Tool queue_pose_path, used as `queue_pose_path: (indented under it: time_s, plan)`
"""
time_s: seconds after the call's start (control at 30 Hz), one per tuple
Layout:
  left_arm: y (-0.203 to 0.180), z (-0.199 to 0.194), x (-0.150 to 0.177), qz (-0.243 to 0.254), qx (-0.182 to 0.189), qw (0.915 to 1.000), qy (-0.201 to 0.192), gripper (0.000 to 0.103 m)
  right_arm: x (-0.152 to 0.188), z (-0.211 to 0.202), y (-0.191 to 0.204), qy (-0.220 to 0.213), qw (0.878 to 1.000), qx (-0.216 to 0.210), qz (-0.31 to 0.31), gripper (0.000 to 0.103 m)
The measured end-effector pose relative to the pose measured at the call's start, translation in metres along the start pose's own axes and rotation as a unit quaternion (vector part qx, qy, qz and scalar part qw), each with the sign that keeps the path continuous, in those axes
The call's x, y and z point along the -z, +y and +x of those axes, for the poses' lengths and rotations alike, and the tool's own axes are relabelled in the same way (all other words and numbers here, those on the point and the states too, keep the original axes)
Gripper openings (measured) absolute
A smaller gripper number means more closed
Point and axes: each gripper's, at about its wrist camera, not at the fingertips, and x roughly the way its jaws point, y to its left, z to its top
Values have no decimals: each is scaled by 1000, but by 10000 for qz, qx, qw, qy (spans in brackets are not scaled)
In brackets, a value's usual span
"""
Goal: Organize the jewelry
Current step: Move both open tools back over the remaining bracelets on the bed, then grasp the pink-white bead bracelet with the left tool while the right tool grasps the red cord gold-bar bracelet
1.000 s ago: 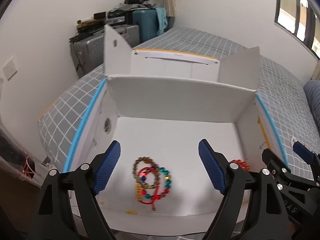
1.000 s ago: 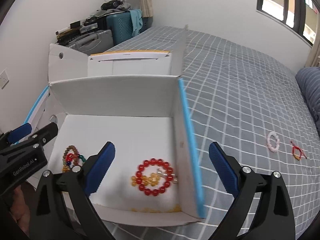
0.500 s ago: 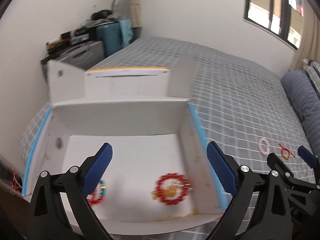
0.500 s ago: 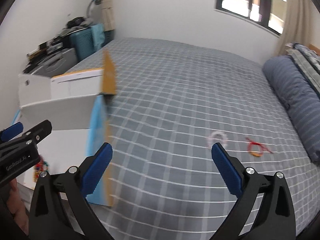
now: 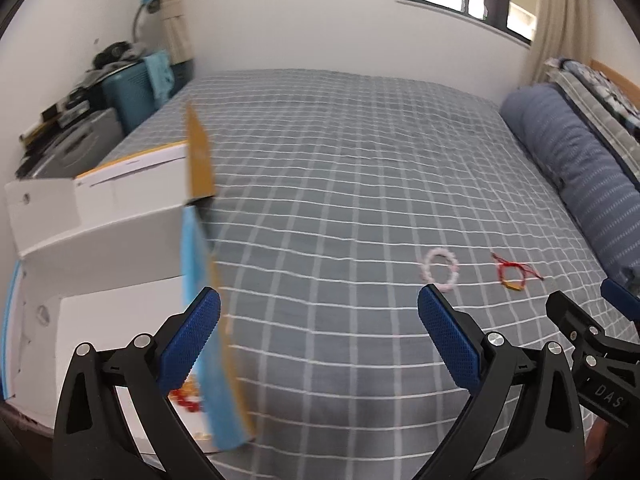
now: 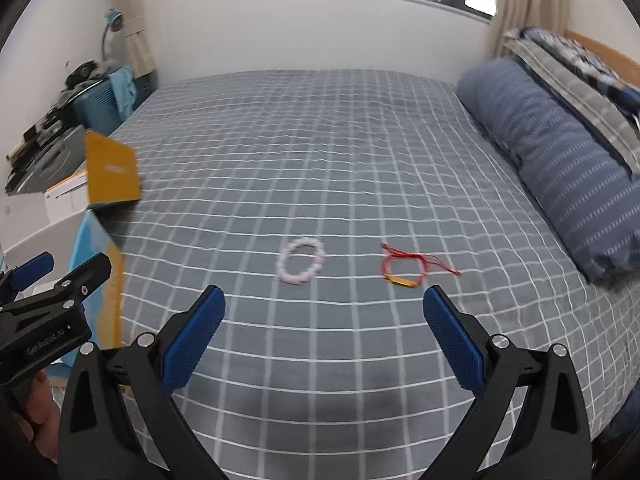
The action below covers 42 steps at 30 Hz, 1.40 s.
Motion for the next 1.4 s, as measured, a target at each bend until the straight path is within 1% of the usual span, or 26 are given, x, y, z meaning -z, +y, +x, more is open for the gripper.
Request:
queue_pose_path:
  time_s: [0.1, 0.17, 0.23, 0.33, 0.43, 0.7, 0.93, 1.13, 1.2, 1.27, 1.4]
  plan:
    - [-22, 18, -5, -31, 175, 9997, 163, 97, 0, 11, -24, 114, 9999, 69, 88, 95]
    - [-34, 32, -6, -61, 355, 9986, 378, 97, 2, 21, -36, 209, 9996, 127, 110, 95]
    - [-44, 48, -7, -207, 512, 9971, 530, 97, 2, 30, -46, 294, 9992, 249, 46, 95]
    - [-60, 69, -7, -97, 451, 9966, 683, 97, 3, 42, -56, 361, 9989, 282, 25, 95]
    - [-78, 95, -11, 92, 415, 9957, 827, 97, 5, 66, -73, 568, 9981, 192, 162, 95]
    - [-102, 151, -21, 377, 362, 9931, 1047, 97, 4, 118, -93, 917, 9953, 181, 251, 95]
    - [-107, 196, -24, 470, 432, 9911, 1171, 97, 0, 166, -100, 1163, 9925, 147, 337, 95]
    - [-110, 223, -14, 612, 534, 9880, 1313, 97, -1, 194, -96, 1270, 9909, 81, 430, 95]
    - [-111, 229, -12, 668, 528, 9873, 1341, 97, 1, 199, -94, 1295, 9908, 120, 374, 95]
    - [-111, 234, -11, 679, 492, 9875, 1335, 97, 5, 203, -94, 1332, 9903, 177, 360, 90]
    - [-109, 238, -11, 705, 449, 9879, 1304, 96, 6, 205, -95, 1331, 9902, 138, 409, 85]
